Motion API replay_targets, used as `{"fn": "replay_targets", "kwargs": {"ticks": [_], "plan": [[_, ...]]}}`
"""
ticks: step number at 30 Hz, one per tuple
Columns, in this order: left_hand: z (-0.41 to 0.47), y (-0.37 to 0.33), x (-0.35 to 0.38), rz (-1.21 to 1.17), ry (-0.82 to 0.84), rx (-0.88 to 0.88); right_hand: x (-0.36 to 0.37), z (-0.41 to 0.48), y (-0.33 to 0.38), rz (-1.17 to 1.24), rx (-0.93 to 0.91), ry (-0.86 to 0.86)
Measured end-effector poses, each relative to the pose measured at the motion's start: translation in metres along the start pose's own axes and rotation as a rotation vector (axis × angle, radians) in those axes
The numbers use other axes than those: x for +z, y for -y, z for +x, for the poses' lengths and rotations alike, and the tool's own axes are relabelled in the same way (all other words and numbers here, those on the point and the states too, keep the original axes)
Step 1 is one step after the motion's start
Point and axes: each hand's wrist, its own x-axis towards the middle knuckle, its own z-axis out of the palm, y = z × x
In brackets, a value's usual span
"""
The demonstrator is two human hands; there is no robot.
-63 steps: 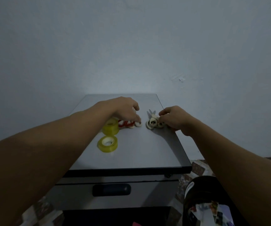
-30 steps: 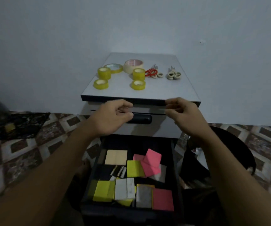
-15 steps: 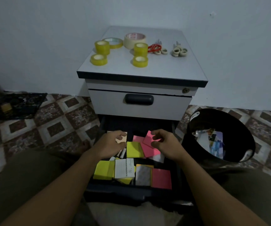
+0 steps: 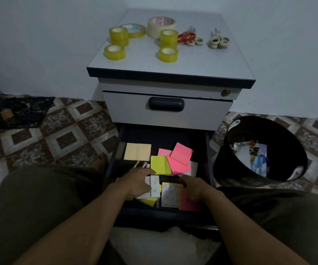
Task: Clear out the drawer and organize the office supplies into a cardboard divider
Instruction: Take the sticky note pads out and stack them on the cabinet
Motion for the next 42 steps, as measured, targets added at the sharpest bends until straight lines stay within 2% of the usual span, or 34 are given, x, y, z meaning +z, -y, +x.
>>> {"fn": "replay_targets", "kwargs": {"ticks": [8,14,19,23,33,38,42], "plan": [[0.000,0.002,0.004,0.082,-0.021,0.026,-0.013,-0.003,-0.001,0.047,-0.049,-0.133],[0.000,0.003,0.004,0.031,-0.057,0.015,-0.020,0.001,0.006,0.309,-0.108,-0.153],[0.002,0.006,0.003,-0.049,-0.046,-0.009,-0.006,0.011,0.013,0.463,-0.069,-0.206],[0.001,0.007,0.003,-0.056,-0.044,-0.006,0.001,0.012,0.014,0.472,-0.023,-0.316],[0.000,0.005,-0.002,0.038,-0.076,-0.017,0.010,0.012,0.012,0.425,-0.019,-0.192],[-0.002,0.001,-0.003,-0.131,-0.044,-0.022,0.007,0.011,0.009,0.450,-0.035,-0.130],[-0.002,0.000,-0.006,-0.209,-0.021,-0.059,0.002,0.011,0.002,0.540,-0.009,-0.214]]}}
